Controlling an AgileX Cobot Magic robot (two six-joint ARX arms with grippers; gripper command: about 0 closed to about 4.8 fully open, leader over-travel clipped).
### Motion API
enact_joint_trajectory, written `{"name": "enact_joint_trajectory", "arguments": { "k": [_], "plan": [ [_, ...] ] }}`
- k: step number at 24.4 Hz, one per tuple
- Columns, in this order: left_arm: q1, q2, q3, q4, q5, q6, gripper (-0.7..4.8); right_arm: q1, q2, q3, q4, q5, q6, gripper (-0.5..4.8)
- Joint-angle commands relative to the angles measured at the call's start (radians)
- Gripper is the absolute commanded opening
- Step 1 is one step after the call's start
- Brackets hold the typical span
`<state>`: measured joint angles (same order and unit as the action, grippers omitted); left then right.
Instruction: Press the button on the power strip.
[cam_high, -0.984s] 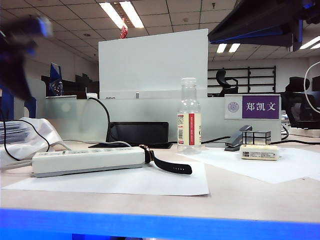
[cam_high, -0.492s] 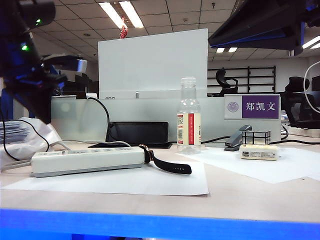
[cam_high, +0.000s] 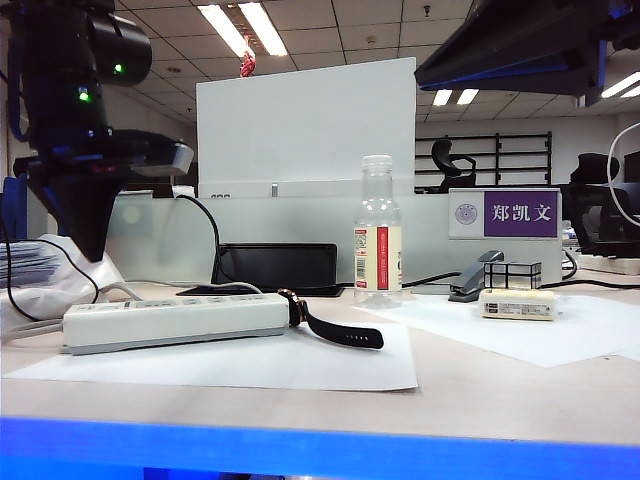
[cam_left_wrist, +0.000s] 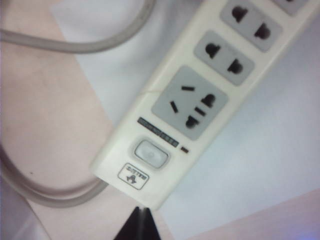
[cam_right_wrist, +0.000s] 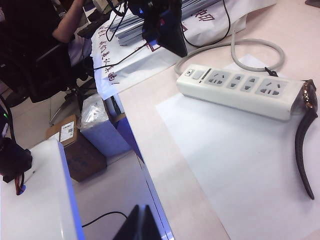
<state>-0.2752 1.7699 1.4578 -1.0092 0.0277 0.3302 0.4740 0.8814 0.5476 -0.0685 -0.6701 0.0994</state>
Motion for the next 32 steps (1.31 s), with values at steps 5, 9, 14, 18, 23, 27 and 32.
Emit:
{"name": "enact_joint_trajectory", "arguments": {
  "k": [5, 9, 14, 18, 23, 27, 32],
  "plan": [
    [0.0, 0.026, 0.001, 0.032, 0.044, -0.004, -0.04, 0.002, -0.002, 0.006, 0.021, -0.005, -0.006, 0.04],
    [0.0, 0.056, 0.0, 0.04, 0.043, 0.007, -0.04, 0.002, -0.002, 0.006, 0.021, -0.005, -0.007, 0.03],
    [0.0, 0.094, 0.0, 0.047, 0.043, 0.01, -0.04, 0.002, -0.002, 0.006, 0.02, -0.005, -0.007, 0.04],
    [0.0, 0.094, 0.0, 0.075, 0.044, 0.011, -0.04, 0.002, -0.002, 0.006, 0.02, -0.005, -0.01, 0.03],
    [0.0, 0.095, 0.0, 0.07, 0.043, 0.011, -0.04, 0.002, -0.002, 0.006, 0.021, -0.003, -0.022, 0.04],
    [0.0, 0.1, 0.001, 0.068, 0.044, 0.014, -0.04, 0.002, -0.002, 0.006, 0.022, -0.002, -0.022, 0.03],
    [0.0, 0.117, 0.0, 0.055, 0.045, 0.014, -0.04, 0.002, -0.002, 0.006, 0.024, -0.002, -0.022, 0.04]
  ]
}}
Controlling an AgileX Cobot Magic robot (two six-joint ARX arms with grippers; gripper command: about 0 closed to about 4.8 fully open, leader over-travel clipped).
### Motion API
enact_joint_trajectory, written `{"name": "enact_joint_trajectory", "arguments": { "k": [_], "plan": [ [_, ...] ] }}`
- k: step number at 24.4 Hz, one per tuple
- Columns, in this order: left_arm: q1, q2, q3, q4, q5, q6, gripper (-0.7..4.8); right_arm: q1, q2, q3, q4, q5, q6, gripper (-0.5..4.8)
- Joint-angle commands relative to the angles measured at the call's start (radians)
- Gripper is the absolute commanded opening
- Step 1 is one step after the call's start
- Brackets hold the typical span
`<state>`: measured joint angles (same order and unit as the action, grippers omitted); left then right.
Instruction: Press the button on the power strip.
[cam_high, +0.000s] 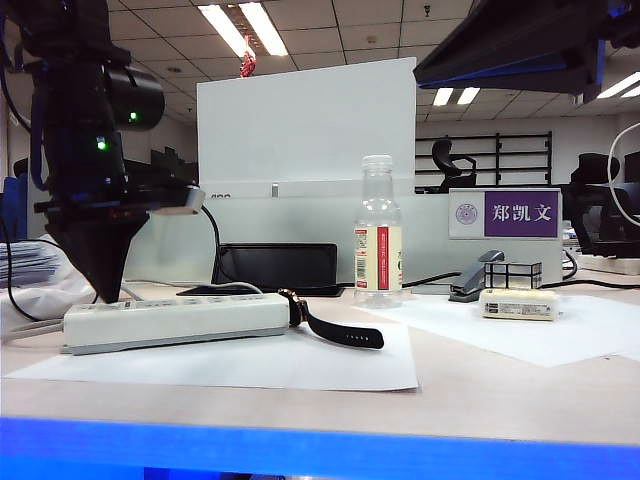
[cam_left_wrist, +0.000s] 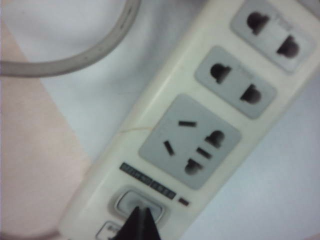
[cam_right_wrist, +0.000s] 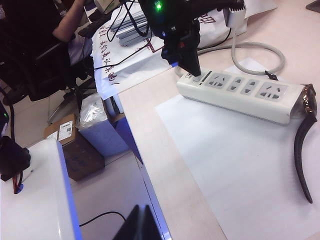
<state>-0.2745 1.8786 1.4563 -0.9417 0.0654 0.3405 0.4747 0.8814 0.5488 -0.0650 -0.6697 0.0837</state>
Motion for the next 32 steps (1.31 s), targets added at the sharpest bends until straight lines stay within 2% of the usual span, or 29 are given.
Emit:
{"name": "enact_joint_trajectory", "arguments": {
  "k": [1, 32],
  "plan": [
    [-0.001, 0.013, 0.002, -0.016, 0.007, 0.003, -0.04, 0.001, -0.002, 0.005, 0.02, -0.003, -0.006, 0.03],
    [0.0, 0.158, -0.029, -0.011, 0.011, 0.019, -0.04, 0.001, -0.002, 0.005, 0.019, -0.002, -0.006, 0.04]
  ]
}}
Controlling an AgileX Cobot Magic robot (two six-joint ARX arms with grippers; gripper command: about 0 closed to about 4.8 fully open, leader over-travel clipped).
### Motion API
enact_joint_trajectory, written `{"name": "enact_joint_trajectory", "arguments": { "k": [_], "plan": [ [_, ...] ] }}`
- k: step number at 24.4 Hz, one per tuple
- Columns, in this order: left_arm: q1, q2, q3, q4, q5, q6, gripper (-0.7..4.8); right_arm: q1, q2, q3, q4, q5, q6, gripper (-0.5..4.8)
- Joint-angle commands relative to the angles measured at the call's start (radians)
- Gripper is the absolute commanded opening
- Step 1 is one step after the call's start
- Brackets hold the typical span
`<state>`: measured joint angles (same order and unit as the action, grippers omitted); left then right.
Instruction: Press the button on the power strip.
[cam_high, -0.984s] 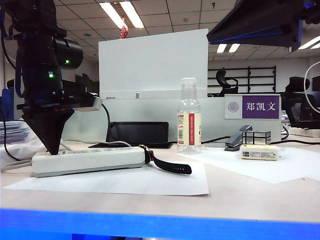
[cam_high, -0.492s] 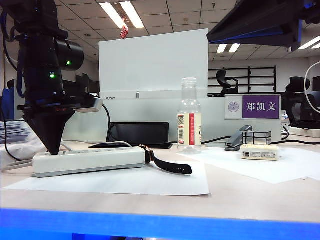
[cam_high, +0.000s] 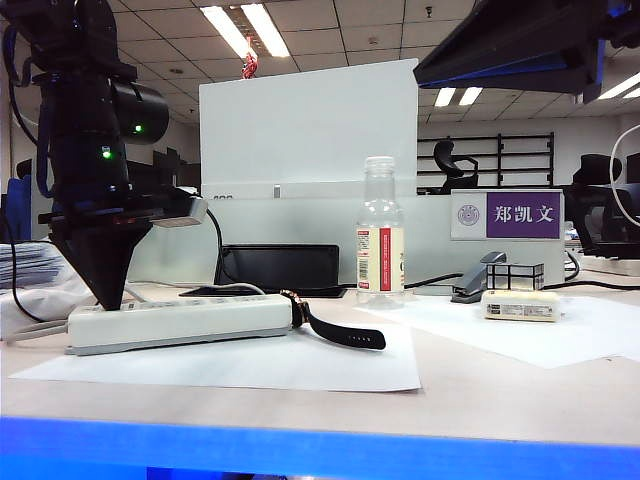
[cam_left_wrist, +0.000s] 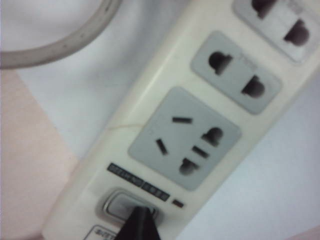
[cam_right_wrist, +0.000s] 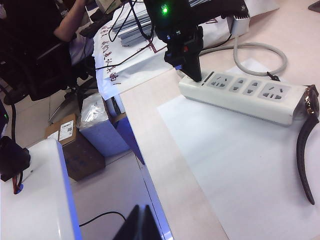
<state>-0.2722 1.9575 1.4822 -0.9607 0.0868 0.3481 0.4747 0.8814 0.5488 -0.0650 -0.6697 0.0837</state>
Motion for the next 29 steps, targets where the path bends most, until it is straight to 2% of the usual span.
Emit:
{"name": "enact_joint_trajectory", "arguments": {
  "k": [1, 4, 15, 29],
  "plan": [
    [-0.003, 0.079, -0.049, 0.01, 0.002, 0.011, -0.04, 0.001, -0.002, 0.005, 0.019, -0.002, -0.006, 0.03],
    [-0.003, 0.065, -0.047, 0.029, 0.033, 0.01, -0.04, 0.001, -0.002, 0.005, 0.018, -0.002, -0.006, 0.04],
    [-0.003, -0.021, -0.047, 0.04, 0.032, 0.012, -0.04, 0.001, -0.002, 0.004, 0.033, -0.002, -0.006, 0.04],
    [-0.003, -0.284, -0.047, 0.079, 0.033, -0.017, -0.04, 0.0, -0.002, 0.004, 0.075, -0.002, -0.006, 0.04]
  ]
}}
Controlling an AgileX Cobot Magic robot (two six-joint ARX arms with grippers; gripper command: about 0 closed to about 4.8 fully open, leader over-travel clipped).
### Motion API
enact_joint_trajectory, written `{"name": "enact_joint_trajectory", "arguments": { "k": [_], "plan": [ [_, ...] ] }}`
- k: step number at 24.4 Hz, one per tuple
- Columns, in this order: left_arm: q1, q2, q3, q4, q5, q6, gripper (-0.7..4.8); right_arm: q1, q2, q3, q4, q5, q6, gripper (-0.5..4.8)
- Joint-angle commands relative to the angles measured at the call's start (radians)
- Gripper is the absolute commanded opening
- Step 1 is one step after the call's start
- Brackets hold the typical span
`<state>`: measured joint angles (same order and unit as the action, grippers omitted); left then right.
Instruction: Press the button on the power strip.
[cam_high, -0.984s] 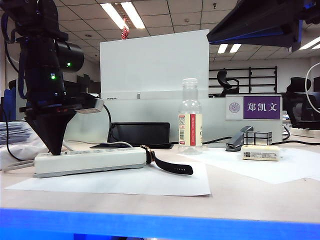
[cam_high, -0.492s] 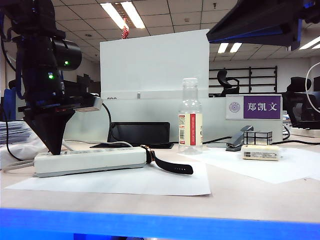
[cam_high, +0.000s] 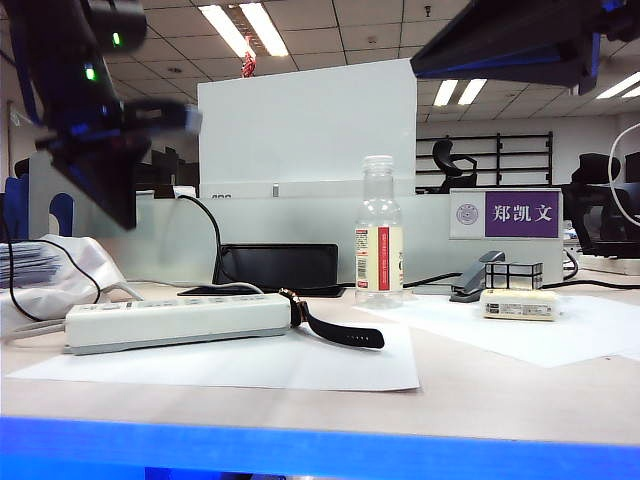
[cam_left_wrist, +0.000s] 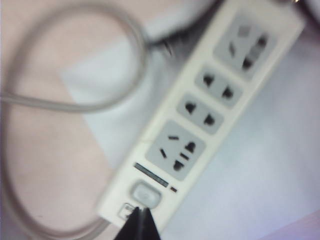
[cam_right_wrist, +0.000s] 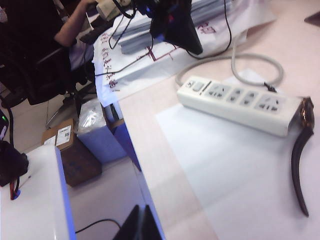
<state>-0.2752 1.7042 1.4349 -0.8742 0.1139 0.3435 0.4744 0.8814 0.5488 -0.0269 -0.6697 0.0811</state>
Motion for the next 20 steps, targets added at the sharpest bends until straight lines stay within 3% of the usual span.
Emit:
{"name": "enact_joint_trajectory", "arguments": {
  "k": [1, 9, 20],
  "plan": [
    [0.0, -0.043, 0.0, -0.018, 0.006, -0.015, -0.04, 0.001, -0.002, 0.004, 0.039, -0.002, -0.003, 0.04],
    [0.0, -0.156, -0.037, -0.064, 0.158, -0.022, -0.04, 0.001, -0.002, 0.004, 0.04, -0.002, -0.003, 0.04],
    [0.0, -0.41, -0.256, -0.011, 0.168, -0.045, -0.04, 0.0, -0.005, 0.004, 0.066, -0.004, 0.022, 0.03]
  ]
}}
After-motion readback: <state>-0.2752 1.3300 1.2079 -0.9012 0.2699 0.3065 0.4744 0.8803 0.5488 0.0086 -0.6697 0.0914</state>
